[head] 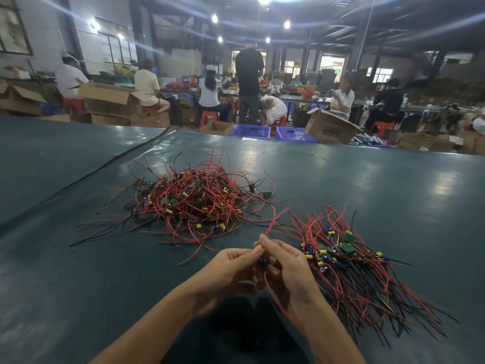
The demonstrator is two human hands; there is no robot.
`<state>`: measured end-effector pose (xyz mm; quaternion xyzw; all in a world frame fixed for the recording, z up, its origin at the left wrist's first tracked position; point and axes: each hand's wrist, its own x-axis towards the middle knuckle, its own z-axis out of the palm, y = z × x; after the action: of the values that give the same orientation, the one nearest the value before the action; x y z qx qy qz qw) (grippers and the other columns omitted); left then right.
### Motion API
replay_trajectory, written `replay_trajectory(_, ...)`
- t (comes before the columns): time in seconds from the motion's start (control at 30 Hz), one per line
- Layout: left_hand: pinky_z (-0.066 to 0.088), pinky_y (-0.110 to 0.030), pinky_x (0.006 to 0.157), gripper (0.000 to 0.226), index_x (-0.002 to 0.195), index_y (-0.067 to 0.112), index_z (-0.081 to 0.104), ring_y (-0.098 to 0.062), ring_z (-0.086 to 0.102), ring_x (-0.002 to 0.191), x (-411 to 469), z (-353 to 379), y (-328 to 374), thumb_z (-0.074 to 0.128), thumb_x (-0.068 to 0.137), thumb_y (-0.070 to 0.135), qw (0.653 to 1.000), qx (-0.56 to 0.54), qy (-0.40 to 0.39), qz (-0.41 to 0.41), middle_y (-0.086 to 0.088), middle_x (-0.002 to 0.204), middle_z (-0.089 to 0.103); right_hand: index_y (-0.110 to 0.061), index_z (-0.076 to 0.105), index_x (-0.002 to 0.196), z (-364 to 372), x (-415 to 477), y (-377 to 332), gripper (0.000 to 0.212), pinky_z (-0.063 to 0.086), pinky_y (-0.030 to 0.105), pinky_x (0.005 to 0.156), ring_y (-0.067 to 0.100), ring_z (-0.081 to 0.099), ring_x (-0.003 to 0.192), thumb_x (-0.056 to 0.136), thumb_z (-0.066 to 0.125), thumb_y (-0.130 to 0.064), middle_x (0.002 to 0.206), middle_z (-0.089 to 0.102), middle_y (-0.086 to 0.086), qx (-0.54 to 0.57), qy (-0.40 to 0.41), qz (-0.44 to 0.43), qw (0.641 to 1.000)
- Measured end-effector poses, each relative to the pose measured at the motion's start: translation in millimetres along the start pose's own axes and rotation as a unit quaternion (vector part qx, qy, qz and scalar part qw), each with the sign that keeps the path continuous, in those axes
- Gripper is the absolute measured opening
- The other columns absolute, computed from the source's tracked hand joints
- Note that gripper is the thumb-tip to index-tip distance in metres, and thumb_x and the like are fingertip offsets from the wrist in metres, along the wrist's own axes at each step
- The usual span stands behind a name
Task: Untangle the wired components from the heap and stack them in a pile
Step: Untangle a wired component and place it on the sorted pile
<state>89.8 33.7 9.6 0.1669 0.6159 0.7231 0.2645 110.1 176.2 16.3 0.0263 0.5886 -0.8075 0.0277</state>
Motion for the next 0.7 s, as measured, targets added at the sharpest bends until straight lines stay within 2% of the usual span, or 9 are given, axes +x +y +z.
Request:
replay_trajectory(0.07, 0.046, -0.031, 0.076, 0.037, 0.092, 0.018, 0.074, -0.017, 0.062, 0.081, 1.9, -1.3, -0.1, 0.064, 0.083, 0.052, 1.000, -0.021, 0.013, 0.006, -0.006, 0.091, 0.070, -0.016, 0.074, 0.063, 2.7, 0.4, 1.1, 0.019, 0.055, 0.030, 0.052, 0.020, 0.063, 0.053, 0.063, 0.077, -0.035, 0.065, 0.067, 0.010, 0.027, 0.014, -0.007, 1.000)
replay_trajectory(0.13, 0.047, -0.026, 0.067, 0.028, 0.081, 0.020, 0.071, -0.013, 0.061, 0.072, 3.4, -3.8, 0.5, 0.068, 0.079, 0.048, 0.997, -0.072, 0.029, 0.008, -0.003, 0.082, 0.066, -0.015, 0.073, 0.061, 4.0, 1.7, 2.9, 0.019, 0.055, 0.031, 0.053, 0.021, 0.063, 0.053, 0.061, 0.079, -0.034, 0.064, 0.068, 0.010, 0.050, 0.047, -0.021, 0.997)
replay_trajectory(0.2, 0.048, -0.024, 0.060, 0.016, 0.078, 0.019, 0.069, -0.014, 0.059, 0.065, 6.2, -5.4, -1.6, 0.070, 0.079, 0.035, 0.992, -0.111, 0.050, 0.015, -0.003, 0.075, 0.063, -0.014, 0.074, 0.062, 3.1, 3.3, 3.3, 0.022, 0.055, 0.041, 0.070, 0.028, 0.064, 0.066, 0.058, 0.080, -0.035, 0.068, 0.070, 0.011, 0.068, 0.083, -0.032, 0.994)
replay_trajectory(0.27, 0.049, -0.023, 0.056, 0.009, 0.090, 0.017, 0.067, -0.013, 0.061, 0.061, 8.4, -4.3, -5.6, 0.069, 0.082, 0.017, 0.995, -0.062, 0.074, 0.024, -0.002, 0.073, 0.067, -0.014, 0.074, 0.062, 2.5, 2.9, 2.0, 0.022, 0.049, 0.049, 0.079, 0.032, 0.060, 0.075, 0.059, 0.080, -0.034, 0.071, 0.068, 0.012, 0.077, 0.107, -0.039, 0.990)
replay_trajectory(0.33, 0.051, -0.023, 0.062, 0.032, 0.106, 0.017, 0.061, -0.011, 0.064, 0.065, 9.4, -1.3, -10.5, 0.074, 0.080, 0.005, 0.995, 0.038, 0.082, 0.050, 0.000, 0.078, 0.070, -0.015, 0.072, 0.060, 1.8, 3.0, 2.8, 0.022, 0.046, 0.042, 0.068, 0.026, 0.054, 0.065, 0.060, 0.080, -0.036, 0.062, 0.062, 0.005, 0.068, 0.123, -0.056, 0.989)
replay_trajectory(0.43, 0.053, -0.025, 0.070, 0.047, 0.117, 0.016, 0.059, -0.012, 0.064, 0.073, 6.8, 6.6, -14.0, 0.075, 0.073, 0.012, 0.988, 0.090, 0.068, 0.110, -0.001, 0.085, 0.068, -0.018, 0.070, 0.055, 3.9, 2.9, 3.9, 0.025, 0.048, 0.028, 0.049, 0.010, 0.050, 0.047, 0.073, 0.078, -0.034, 0.053, 0.057, -0.003, 0.032, 0.149, -0.087, 0.984)
replay_trajectory(0.53, 0.052, -0.025, 0.067, 0.037, 0.110, 0.024, 0.066, -0.016, 0.065, 0.072, 3.3, 11.1, -12.1, 0.077, 0.076, 0.031, 0.981, 0.097, 0.076, 0.150, -0.004, 0.088, 0.070, -0.016, 0.069, 0.055, 4.0, 2.0, 2.4, 0.027, 0.045, 0.021, 0.040, 0.007, 0.049, 0.041, 0.075, 0.076, -0.033, 0.052, 0.056, -0.002, 0.032, 0.166, -0.116, 0.979)
replay_trajectory(0.63, 0.051, -0.025, 0.061, 0.024, 0.093, 0.029, 0.073, -0.016, 0.065, 0.068, 0.5, 13.5, -7.1, 0.066, 0.084, 0.050, 0.977, 0.099, 0.093, 0.163, -0.007, 0.089, 0.073, -0.016, 0.070, 0.058, 2.1, 2.1, 3.9, 0.029, 0.053, 0.031, 0.058, 0.018, 0.058, 0.055, 0.076, 0.076, -0.038, 0.059, 0.061, 0.005, -0.006, 0.172, -0.125, 0.977)
replay_trajectory(0.7, 0.051, -0.022, 0.058, 0.040, 0.081, 0.027, 0.076, -0.015, 0.067, 0.065, 1.0, 16.2, -6.8, 0.051, 0.089, 0.058, 0.977, 0.074, 0.136, 0.144, -0.007, 0.083, 0.075, -0.014, 0.070, 0.059, 2.5, 2.0, 5.9, 0.034, 0.056, 0.036, 0.070, 0.022, 0.064, 0.063, 0.073, 0.076, -0.044, 0.064, 0.068, 0.007, -0.036, 0.178, -0.113, 0.977)
